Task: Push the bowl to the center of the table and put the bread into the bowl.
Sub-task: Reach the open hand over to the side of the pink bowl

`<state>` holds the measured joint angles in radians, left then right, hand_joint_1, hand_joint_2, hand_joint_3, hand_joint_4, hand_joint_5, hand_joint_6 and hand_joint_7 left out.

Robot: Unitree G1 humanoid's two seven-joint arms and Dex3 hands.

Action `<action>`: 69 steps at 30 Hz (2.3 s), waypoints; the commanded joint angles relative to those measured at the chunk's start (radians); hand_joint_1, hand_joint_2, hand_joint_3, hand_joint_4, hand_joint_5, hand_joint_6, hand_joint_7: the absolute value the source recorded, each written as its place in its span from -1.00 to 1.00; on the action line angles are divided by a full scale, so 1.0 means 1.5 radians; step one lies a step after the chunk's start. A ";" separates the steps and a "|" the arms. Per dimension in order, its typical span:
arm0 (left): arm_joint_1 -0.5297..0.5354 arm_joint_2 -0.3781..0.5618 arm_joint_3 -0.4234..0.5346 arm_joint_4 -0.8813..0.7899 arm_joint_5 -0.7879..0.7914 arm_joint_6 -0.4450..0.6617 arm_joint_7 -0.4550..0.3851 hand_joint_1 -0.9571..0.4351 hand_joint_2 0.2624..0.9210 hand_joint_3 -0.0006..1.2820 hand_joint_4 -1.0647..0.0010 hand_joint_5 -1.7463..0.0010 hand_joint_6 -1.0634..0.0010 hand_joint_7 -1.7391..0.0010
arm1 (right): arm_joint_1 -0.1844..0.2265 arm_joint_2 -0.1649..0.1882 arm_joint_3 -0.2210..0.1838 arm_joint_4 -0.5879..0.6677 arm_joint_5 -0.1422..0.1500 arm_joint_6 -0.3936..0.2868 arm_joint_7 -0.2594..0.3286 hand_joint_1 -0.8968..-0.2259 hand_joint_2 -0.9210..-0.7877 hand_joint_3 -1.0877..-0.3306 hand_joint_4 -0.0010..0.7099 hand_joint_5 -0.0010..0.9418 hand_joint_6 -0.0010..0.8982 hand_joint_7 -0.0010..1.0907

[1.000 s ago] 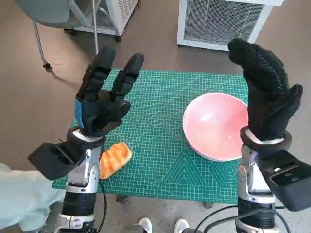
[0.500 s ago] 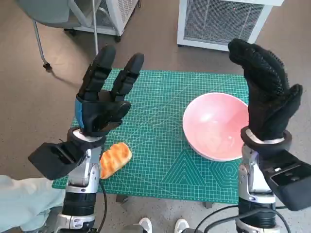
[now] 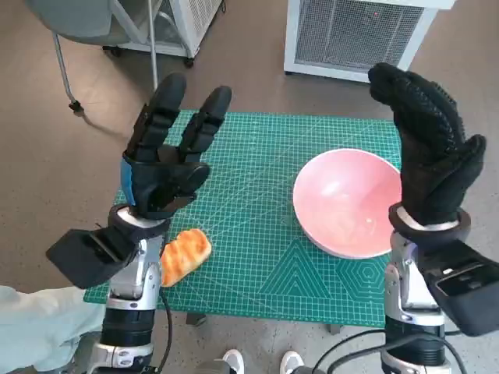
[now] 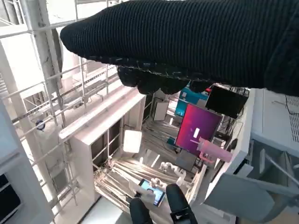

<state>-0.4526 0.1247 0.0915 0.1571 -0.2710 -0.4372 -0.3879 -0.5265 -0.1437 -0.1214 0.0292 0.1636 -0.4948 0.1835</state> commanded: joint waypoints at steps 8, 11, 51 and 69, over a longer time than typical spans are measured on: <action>0.003 -0.005 -0.003 0.009 0.010 -0.017 0.000 0.30 1.00 -0.73 0.07 1.00 -0.03 1.00 | 0.034 -0.024 -0.043 0.076 0.036 -0.050 0.028 0.20 -1.00 0.08 0.07 -0.94 -1.00 0.32; 0.004 -0.005 -0.002 0.012 0.009 -0.019 -0.001 0.29 1.00 -0.74 0.07 1.00 -0.03 1.00 | 0.039 -0.032 -0.062 0.119 0.043 -0.076 0.034 0.18 -1.00 0.09 0.06 -0.95 -1.00 0.31; 0.010 -0.008 0.002 0.027 0.010 -0.025 0.016 0.34 1.00 -0.72 0.05 0.99 -0.04 0.99 | -0.003 -0.025 -0.147 0.676 0.005 -0.142 -0.094 0.30 -1.00 -0.42 -0.12 -0.99 -0.94 0.12; 0.044 0.006 0.004 -0.028 0.009 -0.001 0.018 0.32 1.00 -0.73 0.04 1.00 -0.05 0.99 | -0.084 0.047 -0.166 0.736 0.077 -0.059 -0.029 0.26 -1.00 -0.45 -0.15 -1.00 -0.85 0.07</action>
<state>-0.4077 0.1231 0.0951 0.1421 -0.2652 -0.4523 -0.3665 -0.6443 -0.0929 -0.3636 1.1127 0.2658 -0.6101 0.1297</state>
